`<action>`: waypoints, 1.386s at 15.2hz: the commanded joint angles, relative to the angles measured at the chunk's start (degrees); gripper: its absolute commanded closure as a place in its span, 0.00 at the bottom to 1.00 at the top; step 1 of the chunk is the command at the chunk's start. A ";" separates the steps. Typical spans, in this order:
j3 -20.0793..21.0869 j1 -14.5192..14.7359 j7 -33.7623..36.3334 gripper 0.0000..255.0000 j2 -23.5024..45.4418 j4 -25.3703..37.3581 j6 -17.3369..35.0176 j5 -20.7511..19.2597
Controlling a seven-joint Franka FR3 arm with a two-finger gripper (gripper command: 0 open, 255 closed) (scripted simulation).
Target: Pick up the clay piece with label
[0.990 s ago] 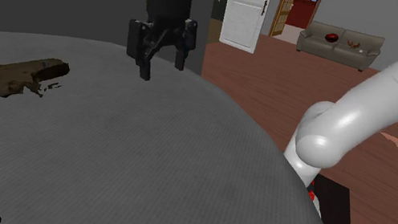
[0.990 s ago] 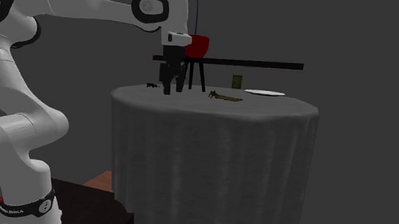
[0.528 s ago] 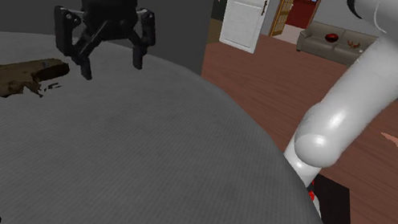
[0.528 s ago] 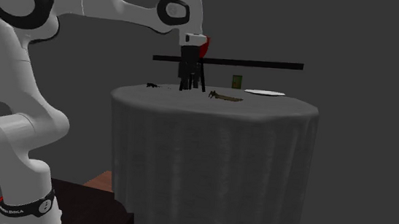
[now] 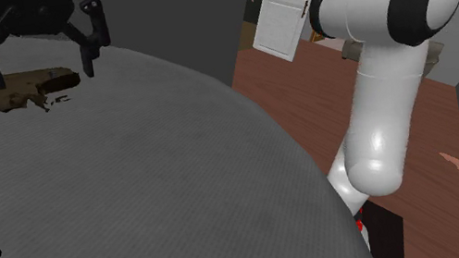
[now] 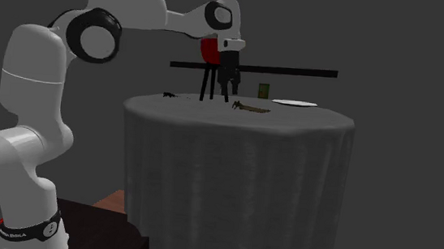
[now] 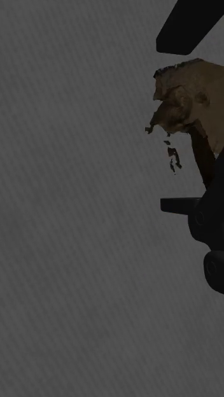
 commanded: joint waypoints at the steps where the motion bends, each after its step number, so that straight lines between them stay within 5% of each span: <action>1: -1.02 7.21 3.68 0.00 7.97 10.07 -4.21 -6.96; 2: -1.92 10.18 4.28 0.00 10.60 14.22 -5.95 -9.02; 11: -1.47 5.55 5.05 0.00 7.23 2.94 2.09 -6.24; 12: -1.48 5.59 5.04 1.00 7.27 3.04 2.04 -6.27; 21: -1.47 5.55 5.06 1.00 7.23 2.94 2.09 -6.25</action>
